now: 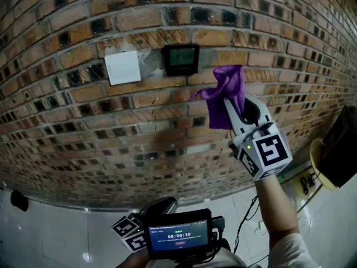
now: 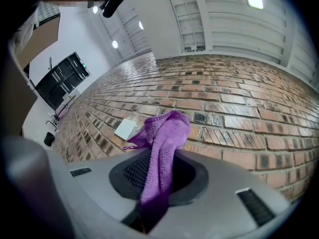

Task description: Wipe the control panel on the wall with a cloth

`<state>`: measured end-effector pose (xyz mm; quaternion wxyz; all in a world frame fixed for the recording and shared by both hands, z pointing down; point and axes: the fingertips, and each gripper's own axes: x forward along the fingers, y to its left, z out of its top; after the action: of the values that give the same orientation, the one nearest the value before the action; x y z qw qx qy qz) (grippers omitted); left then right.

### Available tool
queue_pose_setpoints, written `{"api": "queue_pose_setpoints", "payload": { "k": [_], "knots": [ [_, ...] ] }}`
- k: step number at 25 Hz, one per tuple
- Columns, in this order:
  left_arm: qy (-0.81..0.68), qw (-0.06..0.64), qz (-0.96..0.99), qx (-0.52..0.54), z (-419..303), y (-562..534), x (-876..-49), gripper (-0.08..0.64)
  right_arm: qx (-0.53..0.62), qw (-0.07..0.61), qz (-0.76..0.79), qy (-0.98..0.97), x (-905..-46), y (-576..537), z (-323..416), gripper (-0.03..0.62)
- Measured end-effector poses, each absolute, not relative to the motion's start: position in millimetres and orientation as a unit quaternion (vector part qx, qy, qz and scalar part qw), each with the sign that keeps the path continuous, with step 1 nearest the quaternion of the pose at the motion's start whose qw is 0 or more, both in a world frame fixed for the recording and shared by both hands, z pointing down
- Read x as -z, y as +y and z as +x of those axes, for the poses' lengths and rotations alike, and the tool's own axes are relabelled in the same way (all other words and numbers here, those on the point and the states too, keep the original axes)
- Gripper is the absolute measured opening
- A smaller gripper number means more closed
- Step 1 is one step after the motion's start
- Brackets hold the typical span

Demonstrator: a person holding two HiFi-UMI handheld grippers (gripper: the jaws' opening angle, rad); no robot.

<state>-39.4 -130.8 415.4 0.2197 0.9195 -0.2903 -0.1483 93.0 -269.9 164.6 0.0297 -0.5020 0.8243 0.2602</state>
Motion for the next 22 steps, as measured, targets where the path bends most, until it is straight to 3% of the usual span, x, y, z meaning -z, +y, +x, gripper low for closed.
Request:
{"api": "queue_pose_setpoints", "payload": {
  "k": [22],
  "knots": [
    [-0.286, 0.227, 0.918, 0.152, -39.9, -133.0, -420.5, 0.034, -0.186, 0.012, -0.506, 0.842, -234.8, -239.1, 101.3, 0.083]
  ]
}}
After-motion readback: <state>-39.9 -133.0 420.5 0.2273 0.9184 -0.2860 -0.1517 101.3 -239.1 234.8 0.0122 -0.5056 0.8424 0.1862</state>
